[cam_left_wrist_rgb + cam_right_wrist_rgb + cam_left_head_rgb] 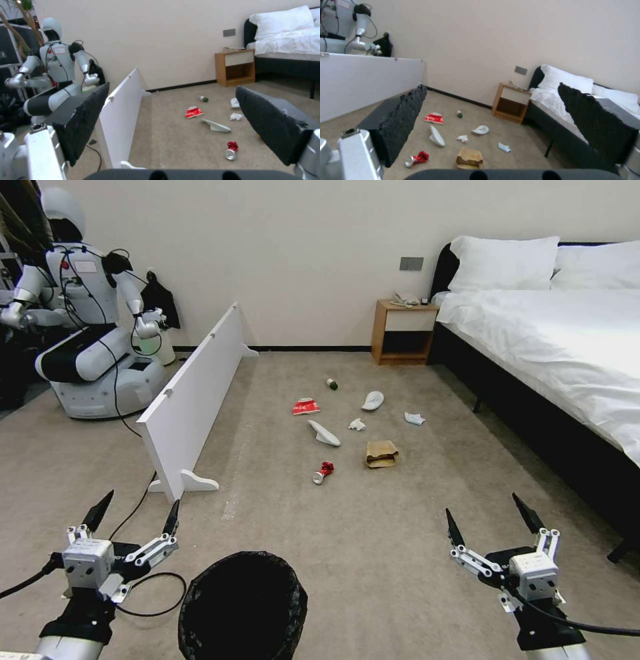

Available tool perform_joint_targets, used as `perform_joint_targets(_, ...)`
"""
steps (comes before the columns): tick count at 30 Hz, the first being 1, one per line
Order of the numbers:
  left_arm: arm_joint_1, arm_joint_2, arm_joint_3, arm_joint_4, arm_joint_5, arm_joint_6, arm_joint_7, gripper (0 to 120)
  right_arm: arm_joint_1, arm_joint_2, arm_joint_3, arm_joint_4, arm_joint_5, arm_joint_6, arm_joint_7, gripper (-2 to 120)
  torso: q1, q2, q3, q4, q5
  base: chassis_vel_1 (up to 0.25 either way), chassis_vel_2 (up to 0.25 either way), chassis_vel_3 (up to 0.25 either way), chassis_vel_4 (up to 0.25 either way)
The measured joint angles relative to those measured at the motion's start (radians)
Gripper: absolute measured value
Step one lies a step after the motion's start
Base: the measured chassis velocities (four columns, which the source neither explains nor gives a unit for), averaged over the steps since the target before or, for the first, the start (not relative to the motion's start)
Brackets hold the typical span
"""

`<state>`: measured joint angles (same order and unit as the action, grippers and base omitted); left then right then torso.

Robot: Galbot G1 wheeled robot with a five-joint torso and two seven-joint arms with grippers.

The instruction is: Pick up the trash bin, then pick up the garbage from the floor and place it into the trash bin.

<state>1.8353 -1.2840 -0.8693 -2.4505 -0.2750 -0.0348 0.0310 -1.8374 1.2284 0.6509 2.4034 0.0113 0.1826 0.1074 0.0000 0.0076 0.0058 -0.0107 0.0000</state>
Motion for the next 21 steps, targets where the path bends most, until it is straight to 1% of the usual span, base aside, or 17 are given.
perform_joint_targets(17, 0.001, 0.002, 0.006, 0.002, -0.006, 0.006, 0.001, 100, -0.002, 0.001, 0.001, -0.001, 0.001, -0.001, -0.003, 100, 0.000, 0.000, 0.000, 0.0000, 0.0000, 0.000, 0.000, 0.000, 0.000)
perform_joint_targets(18, 0.005, 0.005, 0.008, 0.002, -0.007, 0.031, 0.002, 100, -0.003, 0.001, 0.001, -0.002, 0.002, -0.001, -0.004, 100, 0.000, 0.000, 0.000, 0.0000, 0.0000, 0.000, 0.000, 0.000, 0.000)
perform_joint_targets(19, 0.005, 0.005, 0.008, 0.002, -0.007, 0.031, 0.002, 100, -0.003, 0.001, 0.001, -0.002, 0.002, -0.001, -0.004, 100, 0.000, 0.000, 0.000, 0.0000, 0.0000, 0.000, 0.000, 0.000, 0.000)
perform_joint_targets(21, 0.021, 0.013, 0.008, 0.000, -0.015, 0.099, 0.011, 100, -0.004, 0.001, 0.003, -0.002, 0.002, -0.001, -0.004, 100, 0.000, 0.000, 0.000, 0.0000, 0.0000, 0.000, 0.000, 0.000, 0.000)
